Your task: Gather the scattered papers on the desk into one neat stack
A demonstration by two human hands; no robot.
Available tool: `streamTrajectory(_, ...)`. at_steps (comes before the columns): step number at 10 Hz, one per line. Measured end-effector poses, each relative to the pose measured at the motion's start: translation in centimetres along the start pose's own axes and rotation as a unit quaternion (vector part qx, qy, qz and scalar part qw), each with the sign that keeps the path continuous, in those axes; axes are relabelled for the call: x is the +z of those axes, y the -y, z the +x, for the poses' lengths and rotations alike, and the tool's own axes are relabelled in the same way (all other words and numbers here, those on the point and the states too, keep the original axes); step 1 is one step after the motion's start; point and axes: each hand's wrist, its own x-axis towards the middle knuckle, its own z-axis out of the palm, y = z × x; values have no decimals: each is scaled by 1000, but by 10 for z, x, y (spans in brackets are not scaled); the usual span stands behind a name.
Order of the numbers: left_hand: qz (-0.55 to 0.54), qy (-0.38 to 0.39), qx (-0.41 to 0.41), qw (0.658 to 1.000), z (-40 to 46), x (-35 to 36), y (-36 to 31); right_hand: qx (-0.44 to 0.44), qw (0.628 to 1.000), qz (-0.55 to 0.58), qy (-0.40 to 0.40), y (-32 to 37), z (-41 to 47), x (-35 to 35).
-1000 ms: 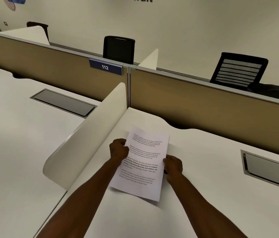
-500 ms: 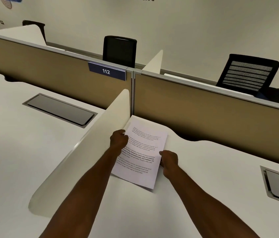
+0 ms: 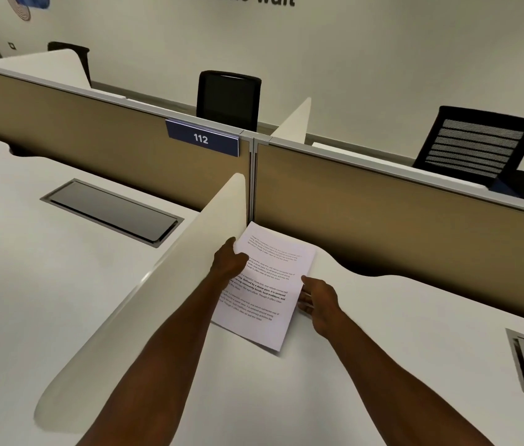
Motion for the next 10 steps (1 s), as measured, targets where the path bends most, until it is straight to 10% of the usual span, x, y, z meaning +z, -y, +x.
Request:
streamTrajectory(6,70,-7,31,997,-7,9,6,-88,986,-140,-3,-6,-16,0)
streamTrajectory(10,205,1,166,965,-31,4,11,-243,858,-451,-35,-1,-42,-12)
